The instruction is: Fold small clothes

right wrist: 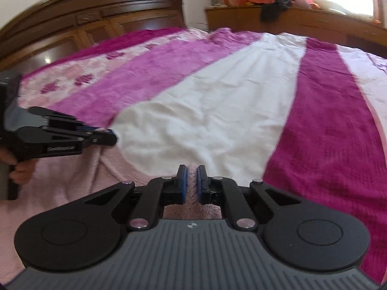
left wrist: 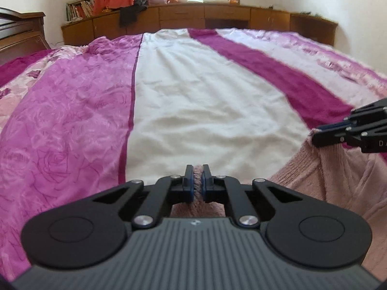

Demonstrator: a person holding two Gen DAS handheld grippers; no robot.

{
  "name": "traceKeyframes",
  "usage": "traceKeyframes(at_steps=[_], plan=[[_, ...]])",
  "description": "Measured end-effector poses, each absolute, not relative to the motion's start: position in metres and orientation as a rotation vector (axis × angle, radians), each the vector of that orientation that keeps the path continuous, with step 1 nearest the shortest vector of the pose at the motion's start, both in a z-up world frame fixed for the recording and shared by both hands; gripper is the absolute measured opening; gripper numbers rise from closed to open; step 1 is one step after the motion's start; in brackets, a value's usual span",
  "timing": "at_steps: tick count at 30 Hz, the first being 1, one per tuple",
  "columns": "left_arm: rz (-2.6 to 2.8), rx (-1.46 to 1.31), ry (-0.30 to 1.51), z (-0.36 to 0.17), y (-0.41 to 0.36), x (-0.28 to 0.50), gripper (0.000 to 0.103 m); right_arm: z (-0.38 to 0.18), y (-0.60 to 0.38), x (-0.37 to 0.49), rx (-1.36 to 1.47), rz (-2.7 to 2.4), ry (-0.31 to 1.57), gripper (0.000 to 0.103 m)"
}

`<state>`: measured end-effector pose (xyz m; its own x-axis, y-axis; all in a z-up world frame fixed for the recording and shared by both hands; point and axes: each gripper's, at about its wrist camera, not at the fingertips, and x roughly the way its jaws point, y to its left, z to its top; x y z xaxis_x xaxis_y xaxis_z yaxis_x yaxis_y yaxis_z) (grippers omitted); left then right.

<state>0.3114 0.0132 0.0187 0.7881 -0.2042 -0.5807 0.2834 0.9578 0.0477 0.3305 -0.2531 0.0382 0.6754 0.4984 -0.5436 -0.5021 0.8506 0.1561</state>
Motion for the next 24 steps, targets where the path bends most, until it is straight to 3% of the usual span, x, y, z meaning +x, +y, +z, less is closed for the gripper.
traceKeyframes(at_steps=[7, 8, 10, 15, 24], plan=[[-0.198, 0.153, 0.680, -0.002, 0.012, 0.331, 0.015, 0.013, -0.248, 0.345, 0.071, 0.450, 0.682, 0.012], [-0.193, 0.128, 0.683, 0.002, 0.016, 0.332, 0.024, 0.018, -0.251, 0.342, 0.106, 0.437, 0.664, 0.013], [-0.170, 0.095, 0.667, 0.013, 0.022, 0.332, 0.041, 0.028, -0.258, 0.334, 0.149, 0.421, 0.632, 0.025], [-0.124, 0.112, 0.620, 0.049, 0.031, 0.314, 0.042, 0.060, -0.274, 0.298, 0.206, 0.400, 0.582, 0.043], [-0.106, 0.124, 0.576, 0.115, 0.051, 0.240, 0.042, 0.131, -0.286, 0.193, 0.273, 0.421, 0.501, 0.055]])
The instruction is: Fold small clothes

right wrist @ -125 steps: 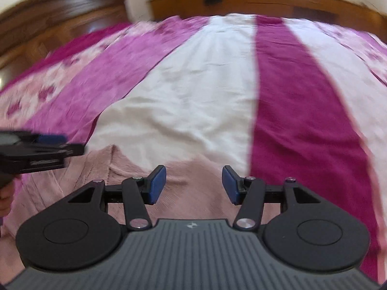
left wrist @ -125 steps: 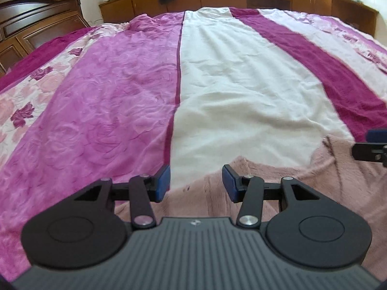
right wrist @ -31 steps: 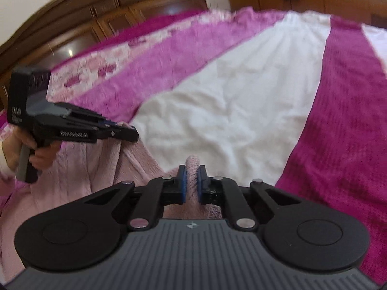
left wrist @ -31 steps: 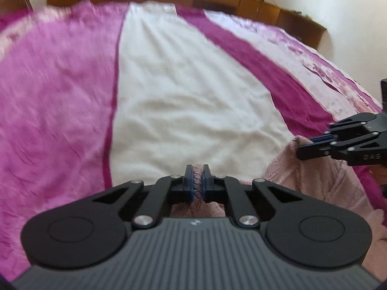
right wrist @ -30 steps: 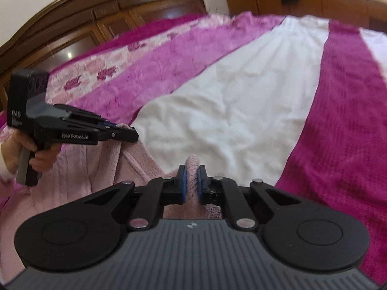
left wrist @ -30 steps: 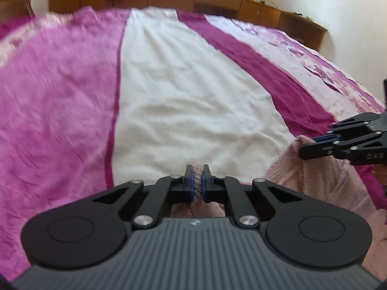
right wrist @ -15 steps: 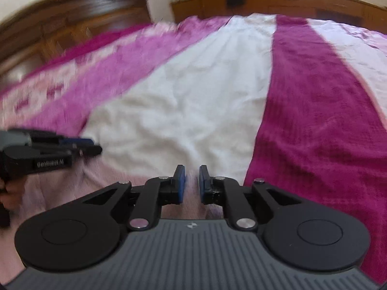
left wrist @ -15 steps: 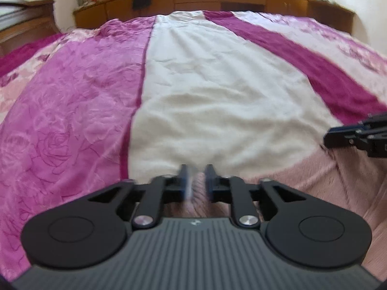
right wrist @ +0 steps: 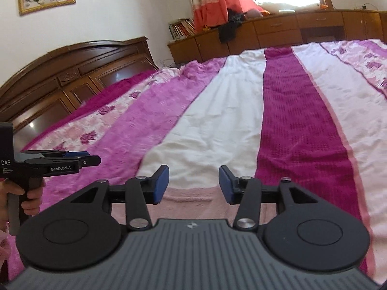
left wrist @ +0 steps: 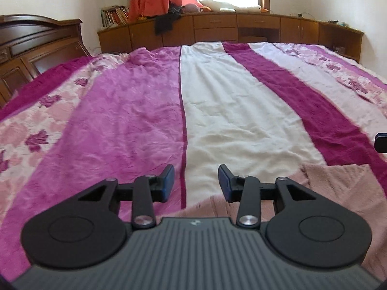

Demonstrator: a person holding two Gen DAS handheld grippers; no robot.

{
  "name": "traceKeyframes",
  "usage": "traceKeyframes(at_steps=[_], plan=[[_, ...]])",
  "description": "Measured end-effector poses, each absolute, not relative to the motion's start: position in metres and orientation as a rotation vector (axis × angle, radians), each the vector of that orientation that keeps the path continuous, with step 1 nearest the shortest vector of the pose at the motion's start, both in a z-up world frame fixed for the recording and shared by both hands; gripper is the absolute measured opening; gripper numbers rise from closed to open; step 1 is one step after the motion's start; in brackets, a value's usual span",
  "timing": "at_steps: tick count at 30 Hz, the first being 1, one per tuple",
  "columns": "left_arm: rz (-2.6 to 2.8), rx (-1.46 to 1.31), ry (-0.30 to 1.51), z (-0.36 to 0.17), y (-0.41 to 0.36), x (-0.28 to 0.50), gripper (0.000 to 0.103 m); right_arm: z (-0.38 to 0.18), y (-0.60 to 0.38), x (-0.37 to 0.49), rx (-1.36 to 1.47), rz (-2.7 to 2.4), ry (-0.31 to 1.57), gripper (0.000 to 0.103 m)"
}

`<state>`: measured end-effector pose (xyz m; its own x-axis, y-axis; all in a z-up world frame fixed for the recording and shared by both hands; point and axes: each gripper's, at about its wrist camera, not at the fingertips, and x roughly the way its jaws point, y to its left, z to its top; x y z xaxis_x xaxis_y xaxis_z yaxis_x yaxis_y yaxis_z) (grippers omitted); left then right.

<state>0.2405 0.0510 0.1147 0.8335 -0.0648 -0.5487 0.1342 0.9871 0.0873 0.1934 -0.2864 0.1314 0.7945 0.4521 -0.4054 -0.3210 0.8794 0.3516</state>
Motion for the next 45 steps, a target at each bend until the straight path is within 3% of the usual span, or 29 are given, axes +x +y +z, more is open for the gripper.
traceKeyframes(at_steps=[8, 18, 45], plan=[[-0.082, 0.094, 0.592, 0.151, 0.066, 0.155, 0.042, 0.177, -0.279, 0.086, 0.261, 0.475, 0.498, 0.059], [-0.060, 0.110, 0.609, 0.161, 0.078, 0.057, 0.042, 0.190, -0.263, -0.026, 0.234, 0.506, 0.498, 0.067], [-0.075, 0.130, 0.722, 0.074, 0.055, -0.064, 0.042, 0.084, -0.203, -0.122, 0.047, 0.429, 0.661, 0.074]])
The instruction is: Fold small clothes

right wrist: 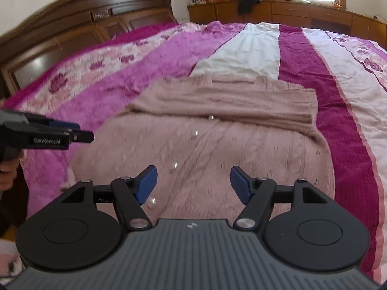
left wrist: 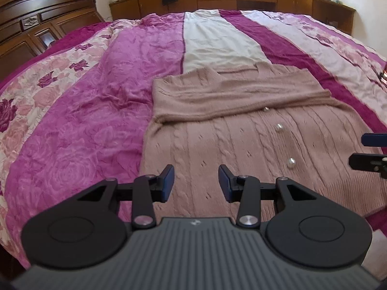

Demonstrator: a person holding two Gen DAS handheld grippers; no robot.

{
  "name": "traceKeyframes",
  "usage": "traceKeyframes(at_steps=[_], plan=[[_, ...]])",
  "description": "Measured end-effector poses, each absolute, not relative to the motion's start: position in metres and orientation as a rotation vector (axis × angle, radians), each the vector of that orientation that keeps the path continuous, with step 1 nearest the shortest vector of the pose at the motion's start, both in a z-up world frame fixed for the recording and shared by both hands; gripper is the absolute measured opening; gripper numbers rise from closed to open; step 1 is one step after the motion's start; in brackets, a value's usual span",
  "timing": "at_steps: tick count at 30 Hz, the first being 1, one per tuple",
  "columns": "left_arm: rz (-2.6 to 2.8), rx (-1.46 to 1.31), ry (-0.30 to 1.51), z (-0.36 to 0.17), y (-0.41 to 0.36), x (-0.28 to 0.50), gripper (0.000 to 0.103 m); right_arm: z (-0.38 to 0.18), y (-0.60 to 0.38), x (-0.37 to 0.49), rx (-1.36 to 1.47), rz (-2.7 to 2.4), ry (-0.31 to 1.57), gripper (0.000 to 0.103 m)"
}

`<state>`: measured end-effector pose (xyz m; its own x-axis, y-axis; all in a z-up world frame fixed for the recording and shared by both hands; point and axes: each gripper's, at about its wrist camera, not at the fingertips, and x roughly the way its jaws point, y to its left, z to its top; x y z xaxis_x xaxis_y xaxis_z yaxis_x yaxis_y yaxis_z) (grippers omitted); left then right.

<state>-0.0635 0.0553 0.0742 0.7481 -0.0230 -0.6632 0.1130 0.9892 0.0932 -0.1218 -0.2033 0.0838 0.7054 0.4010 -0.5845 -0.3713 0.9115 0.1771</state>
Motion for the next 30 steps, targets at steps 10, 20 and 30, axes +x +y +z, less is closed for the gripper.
traceKeyframes(at_steps=[10, 20, 30], plan=[[-0.093, 0.146, 0.805, 0.043, 0.041, -0.073, 0.042, 0.050, -0.186, -0.140, -0.103, 0.484, 0.701, 0.083], [-0.116, 0.180, 0.826, 0.027, 0.035, -0.077, 0.042, 0.017, -0.161, -0.152, -0.338, 0.555, 0.772, 0.088], [-0.210, 0.203, 0.846, 0.016, 0.017, -0.083, 0.042, -0.005, -0.140, -0.153, -0.580, 0.417, 0.716, 0.088]])
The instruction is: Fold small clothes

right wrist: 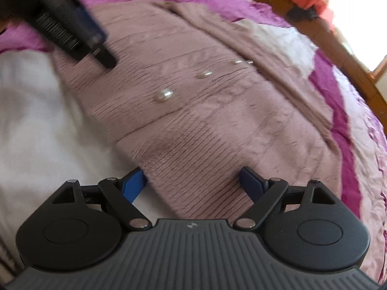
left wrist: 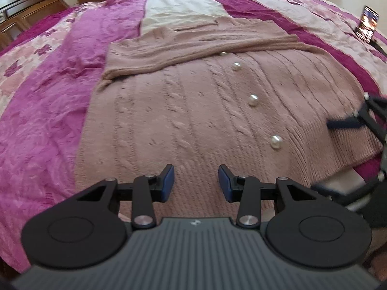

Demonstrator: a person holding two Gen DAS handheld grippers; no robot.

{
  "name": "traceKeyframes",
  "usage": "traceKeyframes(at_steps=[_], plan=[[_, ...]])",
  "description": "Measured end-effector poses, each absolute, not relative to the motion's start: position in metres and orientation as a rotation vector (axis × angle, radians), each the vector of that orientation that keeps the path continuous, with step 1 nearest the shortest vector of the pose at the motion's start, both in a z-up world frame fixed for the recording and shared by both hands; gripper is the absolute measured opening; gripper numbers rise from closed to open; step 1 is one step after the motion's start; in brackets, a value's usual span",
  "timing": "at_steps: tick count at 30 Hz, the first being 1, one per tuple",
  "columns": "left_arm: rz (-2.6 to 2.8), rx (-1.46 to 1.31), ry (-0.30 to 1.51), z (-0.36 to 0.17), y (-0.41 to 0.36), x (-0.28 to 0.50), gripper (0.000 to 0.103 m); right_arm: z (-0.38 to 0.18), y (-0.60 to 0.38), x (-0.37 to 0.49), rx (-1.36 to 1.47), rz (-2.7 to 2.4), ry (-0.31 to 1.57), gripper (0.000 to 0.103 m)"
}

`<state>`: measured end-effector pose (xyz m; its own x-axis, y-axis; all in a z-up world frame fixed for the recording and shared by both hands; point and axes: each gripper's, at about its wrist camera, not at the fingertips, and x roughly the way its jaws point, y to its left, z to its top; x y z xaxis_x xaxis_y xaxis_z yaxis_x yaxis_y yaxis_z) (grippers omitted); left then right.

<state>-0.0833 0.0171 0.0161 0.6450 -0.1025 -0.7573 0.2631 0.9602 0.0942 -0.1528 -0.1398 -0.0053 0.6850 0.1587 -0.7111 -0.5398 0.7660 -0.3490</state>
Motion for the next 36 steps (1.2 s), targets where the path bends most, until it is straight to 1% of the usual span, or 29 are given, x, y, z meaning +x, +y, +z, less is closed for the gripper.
traceKeyframes(at_steps=[1, 2, 3, 4, 5, 6, 17, 22, 26, 29, 32, 35, 36], plan=[[-0.218, 0.207, 0.847, 0.015, 0.016, -0.084, 0.043, -0.004, -0.141, -0.150, -0.568, 0.401, 0.709, 0.088], [-0.228, 0.211, 0.847, 0.014, 0.015, -0.086, 0.048, -0.003, -0.143, -0.148, -0.549, 0.383, 0.701, 0.088], [-0.241, 0.214, 0.848, 0.014, 0.013, -0.087, 0.056, -0.002, -0.145, -0.146, -0.531, 0.371, 0.699, 0.088], [-0.250, 0.216, 0.844, 0.013, 0.012, -0.089, 0.071, -0.001, -0.147, -0.143, -0.511, 0.363, 0.697, 0.088], [-0.260, 0.222, 0.832, 0.013, 0.011, -0.092, 0.078, 0.002, -0.150, -0.142, -0.488, 0.356, 0.691, 0.088], [-0.273, 0.234, 0.817, 0.013, 0.010, -0.095, 0.079, 0.004, -0.151, -0.141, -0.469, 0.349, 0.686, 0.088], [-0.349, 0.346, 0.803, -0.001, -0.005, -0.111, 0.080, 0.030, -0.166, -0.128, -0.302, 0.275, 0.633, 0.087], [-0.274, 0.452, 0.750, -0.011, -0.012, -0.112, 0.080, 0.036, -0.170, -0.126, -0.259, 0.262, 0.633, 0.087], [-0.159, 0.507, 0.720, -0.017, -0.004, -0.104, 0.080, 0.030, -0.172, -0.131, -0.285, 0.261, 0.656, 0.087], [-0.115, 0.477, 0.701, -0.013, 0.008, -0.098, 0.082, 0.019, -0.175, -0.135, -0.301, 0.258, 0.699, 0.087], [-0.114, 0.439, 0.697, -0.011, 0.017, -0.092, 0.082, 0.008, -0.179, -0.135, -0.308, 0.241, 0.742, 0.087], [-0.121, 0.448, 0.697, -0.014, 0.015, -0.089, 0.081, 0.005, -0.182, -0.137, -0.298, 0.227, 0.740, 0.085], [-0.124, 0.452, 0.692, -0.015, 0.014, -0.089, 0.078, 0.005, -0.183, -0.137, -0.298, 0.226, 0.737, 0.080]])
